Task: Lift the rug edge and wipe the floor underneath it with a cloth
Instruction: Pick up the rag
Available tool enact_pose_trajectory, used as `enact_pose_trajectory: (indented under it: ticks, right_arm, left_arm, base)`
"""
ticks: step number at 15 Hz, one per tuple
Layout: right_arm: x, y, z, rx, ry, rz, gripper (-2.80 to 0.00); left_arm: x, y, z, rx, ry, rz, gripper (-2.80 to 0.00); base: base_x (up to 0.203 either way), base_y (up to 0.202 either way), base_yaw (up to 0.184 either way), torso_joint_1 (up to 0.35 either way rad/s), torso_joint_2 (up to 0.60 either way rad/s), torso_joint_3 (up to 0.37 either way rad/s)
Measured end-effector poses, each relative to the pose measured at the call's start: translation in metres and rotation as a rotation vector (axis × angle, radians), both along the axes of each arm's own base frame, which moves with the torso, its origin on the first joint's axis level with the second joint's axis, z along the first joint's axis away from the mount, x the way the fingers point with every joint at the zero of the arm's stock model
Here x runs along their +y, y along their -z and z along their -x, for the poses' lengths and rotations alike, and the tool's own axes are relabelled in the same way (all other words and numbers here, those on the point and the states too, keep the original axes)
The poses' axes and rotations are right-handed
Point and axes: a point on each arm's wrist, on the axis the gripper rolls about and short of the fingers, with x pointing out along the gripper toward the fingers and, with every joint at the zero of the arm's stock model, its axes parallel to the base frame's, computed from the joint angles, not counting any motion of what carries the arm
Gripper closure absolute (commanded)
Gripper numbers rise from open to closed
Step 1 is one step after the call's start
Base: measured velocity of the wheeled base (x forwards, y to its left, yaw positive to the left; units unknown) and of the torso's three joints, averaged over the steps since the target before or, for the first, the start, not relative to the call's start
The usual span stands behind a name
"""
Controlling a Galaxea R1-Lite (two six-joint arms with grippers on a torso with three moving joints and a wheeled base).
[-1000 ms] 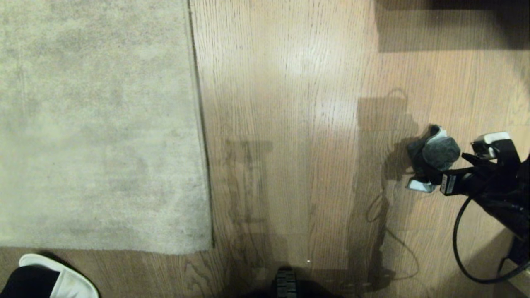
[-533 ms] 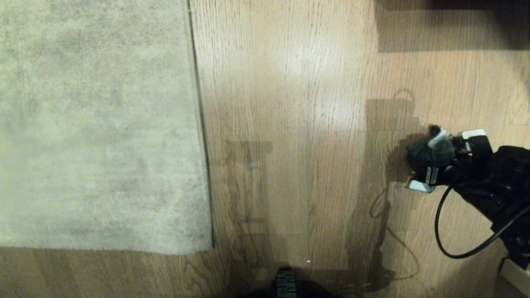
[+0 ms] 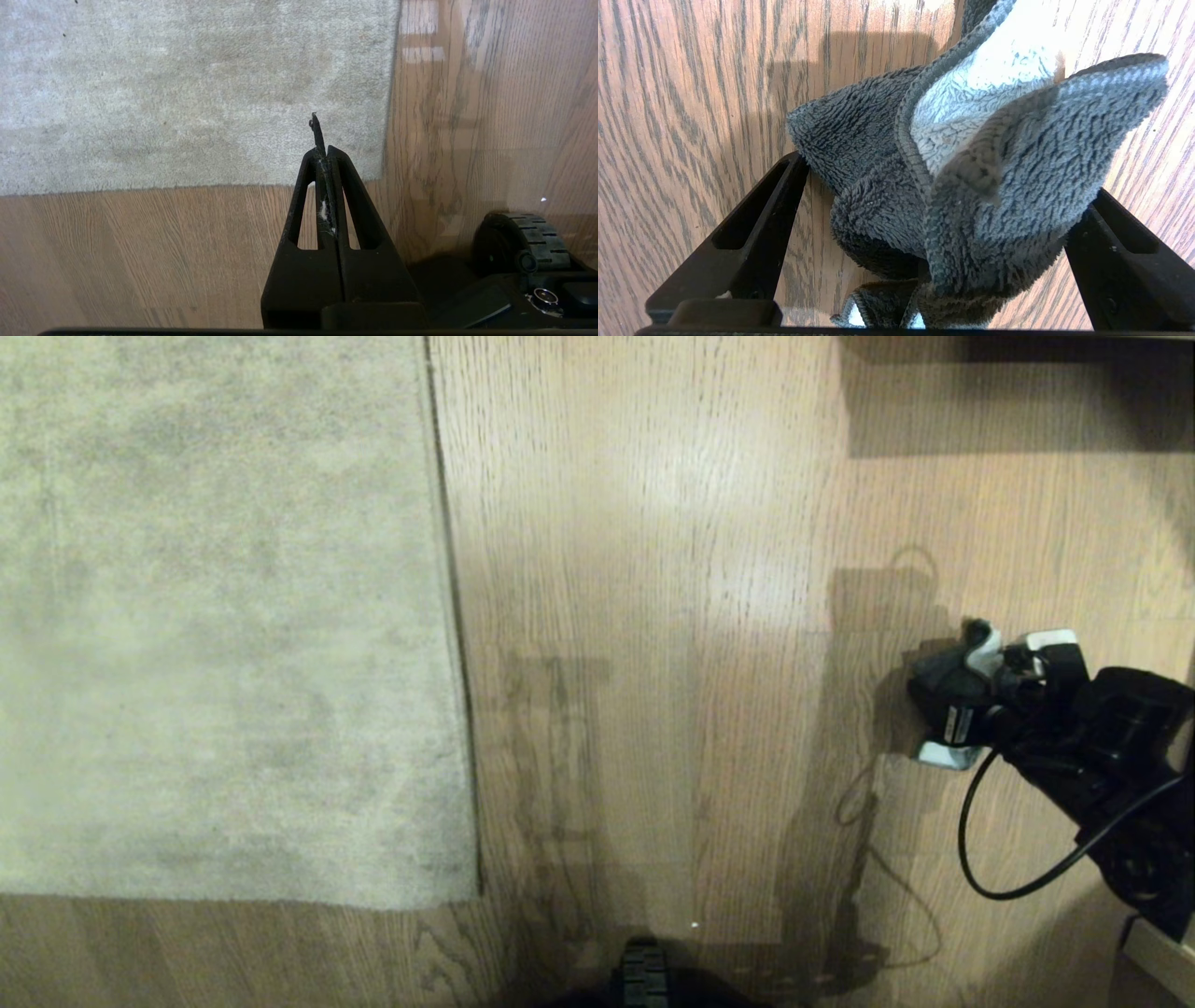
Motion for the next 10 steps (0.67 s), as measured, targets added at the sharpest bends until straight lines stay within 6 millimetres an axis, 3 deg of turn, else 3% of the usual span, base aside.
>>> enact_pose_trajectory:
  ticks: [1,2,10]
  right_arm:
    - [-0.0001,0.002,-0.001,-0.002,0.0,-0.003,-2.8]
    - [-0.0002,0.004,-0.002,-0.003,0.0,-0.008,0.0]
    - [-0.0029,0.0099,-0.0041,0.007,0.011,-0.023,0.0]
  left_arm:
    - [0.0,0.0001,0.0,0.001,0.0,0.0,0.0]
    - [0.0,0.0,0.0,0.0,0.0,0.0,0.0]
    - [0.0,0.0,0.0,0.0,0.0,0.0,0.0]
  base:
    - [0.0,0.0,0.0,0.0,0.0,0.0]
    - [0.0,0.0,0.0,0.0,0.0,0.0]
    - [0.0,0.0,0.0,0.0,0.0,0.0]
